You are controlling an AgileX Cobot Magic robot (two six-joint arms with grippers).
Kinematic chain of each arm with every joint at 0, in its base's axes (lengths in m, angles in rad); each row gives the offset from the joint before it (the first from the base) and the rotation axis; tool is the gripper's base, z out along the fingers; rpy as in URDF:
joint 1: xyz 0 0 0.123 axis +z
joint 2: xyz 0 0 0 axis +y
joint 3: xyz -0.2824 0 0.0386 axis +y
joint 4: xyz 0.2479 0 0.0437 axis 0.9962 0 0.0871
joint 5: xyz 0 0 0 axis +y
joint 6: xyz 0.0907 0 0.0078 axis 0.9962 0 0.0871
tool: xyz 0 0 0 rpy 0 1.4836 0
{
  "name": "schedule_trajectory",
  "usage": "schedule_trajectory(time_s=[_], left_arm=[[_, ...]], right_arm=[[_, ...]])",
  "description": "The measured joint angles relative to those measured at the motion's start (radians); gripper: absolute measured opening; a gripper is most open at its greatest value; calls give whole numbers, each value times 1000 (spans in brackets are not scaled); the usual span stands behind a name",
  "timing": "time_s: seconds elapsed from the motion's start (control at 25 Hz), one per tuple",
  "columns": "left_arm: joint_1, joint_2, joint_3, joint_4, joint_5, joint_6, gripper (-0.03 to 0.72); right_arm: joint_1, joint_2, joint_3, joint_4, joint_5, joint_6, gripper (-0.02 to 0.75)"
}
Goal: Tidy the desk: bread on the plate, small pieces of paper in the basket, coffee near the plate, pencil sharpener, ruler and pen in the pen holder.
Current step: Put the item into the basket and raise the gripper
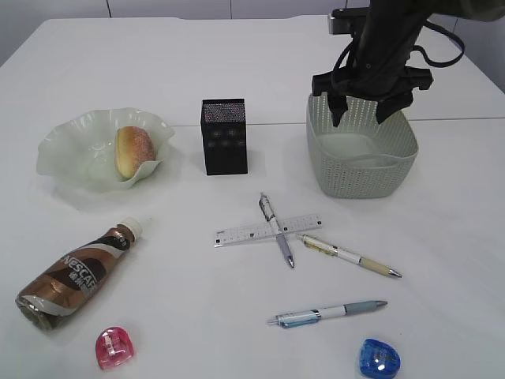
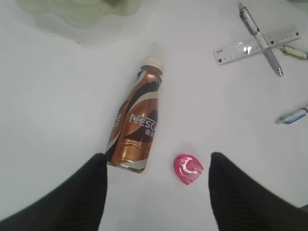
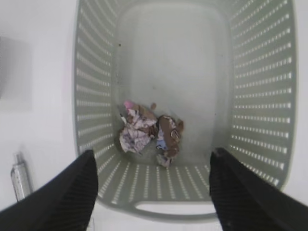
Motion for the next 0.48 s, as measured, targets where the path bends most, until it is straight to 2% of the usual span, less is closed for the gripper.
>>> schedule_trajectory(time_s=[0.2,0.48], left_arm=[[0,0,0,-2,0,0,486],[0,0,0,-2,-16,0,480]], right_arm=[[0,-38,0,16,149,-77,535],[0,-111,26,133,173,-160,459]])
